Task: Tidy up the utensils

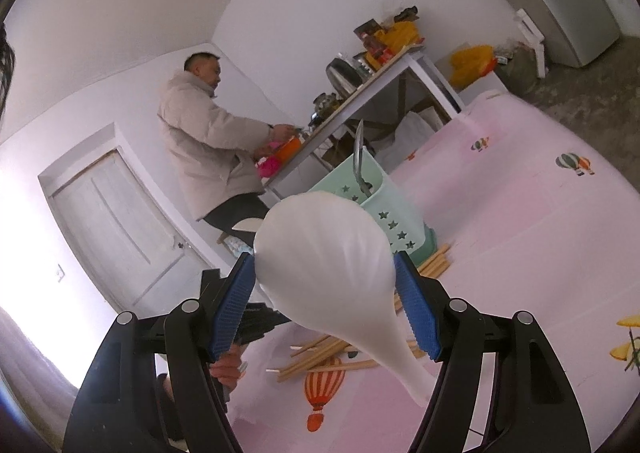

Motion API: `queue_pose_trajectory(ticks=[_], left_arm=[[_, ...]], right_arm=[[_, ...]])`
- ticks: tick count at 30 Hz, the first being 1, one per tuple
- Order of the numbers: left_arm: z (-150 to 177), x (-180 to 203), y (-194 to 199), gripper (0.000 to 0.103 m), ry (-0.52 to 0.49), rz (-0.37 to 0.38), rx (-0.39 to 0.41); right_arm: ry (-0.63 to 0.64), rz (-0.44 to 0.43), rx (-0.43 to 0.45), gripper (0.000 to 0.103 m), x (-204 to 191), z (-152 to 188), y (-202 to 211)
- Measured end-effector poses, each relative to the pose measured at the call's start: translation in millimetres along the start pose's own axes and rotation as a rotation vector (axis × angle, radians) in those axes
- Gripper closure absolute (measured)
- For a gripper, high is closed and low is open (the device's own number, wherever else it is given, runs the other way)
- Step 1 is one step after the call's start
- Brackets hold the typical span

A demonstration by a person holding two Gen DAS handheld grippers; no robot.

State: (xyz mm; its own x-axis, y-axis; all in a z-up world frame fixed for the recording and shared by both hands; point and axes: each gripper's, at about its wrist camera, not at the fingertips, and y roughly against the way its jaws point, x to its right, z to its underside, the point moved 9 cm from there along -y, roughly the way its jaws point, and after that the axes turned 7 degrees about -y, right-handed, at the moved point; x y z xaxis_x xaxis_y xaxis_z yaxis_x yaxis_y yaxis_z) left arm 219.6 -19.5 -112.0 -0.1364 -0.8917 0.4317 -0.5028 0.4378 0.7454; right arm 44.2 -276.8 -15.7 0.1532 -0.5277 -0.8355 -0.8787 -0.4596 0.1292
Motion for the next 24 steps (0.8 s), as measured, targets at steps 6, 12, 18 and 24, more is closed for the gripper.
queue_pose_trajectory(ticks=[6, 12, 18, 24], left_arm=[[-6, 18, 39, 0.102, -0.053, 0.029, 0.104], [-8, 44, 87, 0.102, -0.191, -0.015, 0.219], [-5, 75, 128, 0.102, -0.345, -0.055, 0.316], [0, 111, 154, 0.102, -0.490, -0.059, 0.388]], right_arm=[[0.001, 0.014, 0.016, 0.037, -1, -1, 0], [-0.021, 0.021, 0.034, 0.037, 1, -2, 2], [-0.018, 0.032, 0.038, 0.037, 1, -4, 1], [-0.013, 0.032, 0.050, 0.037, 0, -6, 3]])
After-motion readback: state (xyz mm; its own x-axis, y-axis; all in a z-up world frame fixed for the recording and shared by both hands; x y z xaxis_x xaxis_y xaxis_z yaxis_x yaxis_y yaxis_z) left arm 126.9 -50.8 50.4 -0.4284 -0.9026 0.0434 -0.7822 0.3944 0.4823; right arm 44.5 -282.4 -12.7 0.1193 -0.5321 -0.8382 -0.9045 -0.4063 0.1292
